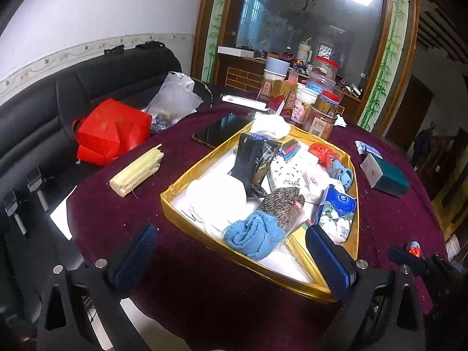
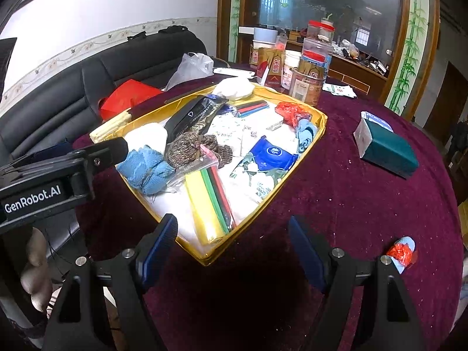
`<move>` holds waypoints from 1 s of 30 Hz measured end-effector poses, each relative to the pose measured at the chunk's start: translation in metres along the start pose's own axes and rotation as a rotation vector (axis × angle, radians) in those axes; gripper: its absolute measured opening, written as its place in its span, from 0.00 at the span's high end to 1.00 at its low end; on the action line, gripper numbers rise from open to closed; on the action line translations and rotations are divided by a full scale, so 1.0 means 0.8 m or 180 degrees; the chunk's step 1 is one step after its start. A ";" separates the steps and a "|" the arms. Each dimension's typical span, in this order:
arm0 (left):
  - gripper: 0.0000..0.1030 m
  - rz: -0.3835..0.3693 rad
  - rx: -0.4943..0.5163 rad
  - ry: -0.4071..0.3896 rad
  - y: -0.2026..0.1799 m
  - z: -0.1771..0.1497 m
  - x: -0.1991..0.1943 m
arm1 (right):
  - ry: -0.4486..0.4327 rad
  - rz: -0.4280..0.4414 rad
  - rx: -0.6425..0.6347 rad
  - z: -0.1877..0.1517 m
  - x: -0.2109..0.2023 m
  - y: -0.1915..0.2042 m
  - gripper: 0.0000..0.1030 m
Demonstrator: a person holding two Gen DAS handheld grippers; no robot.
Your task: Organize soft objects
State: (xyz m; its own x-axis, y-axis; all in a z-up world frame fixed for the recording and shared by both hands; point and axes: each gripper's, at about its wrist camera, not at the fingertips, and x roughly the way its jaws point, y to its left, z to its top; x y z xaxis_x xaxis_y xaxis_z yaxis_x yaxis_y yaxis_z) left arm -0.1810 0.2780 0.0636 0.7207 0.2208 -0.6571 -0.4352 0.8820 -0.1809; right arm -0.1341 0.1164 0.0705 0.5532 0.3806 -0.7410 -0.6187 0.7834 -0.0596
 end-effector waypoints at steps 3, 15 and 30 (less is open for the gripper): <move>0.00 0.0007 -0.0015 0.0026 0.003 0.001 0.004 | 0.0015 -0.0015 -0.0031 0.002 0.003 0.003 0.25; 0.00 0.0010 -0.0045 0.0174 0.007 0.001 0.020 | 0.0061 -0.0017 -0.0014 0.007 0.013 0.003 0.25; 0.00 0.0004 -0.0010 0.0263 -0.001 0.000 0.026 | 0.0099 0.0035 0.0063 0.005 0.021 -0.006 0.24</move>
State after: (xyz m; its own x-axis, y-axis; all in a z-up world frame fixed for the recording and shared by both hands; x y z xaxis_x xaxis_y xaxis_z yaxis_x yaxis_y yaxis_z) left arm -0.1656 0.2824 0.0502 0.6731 0.1867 -0.7156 -0.4379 0.8804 -0.1822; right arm -0.1200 0.1211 0.0609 0.5286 0.3739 -0.7621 -0.6132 0.7890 -0.0383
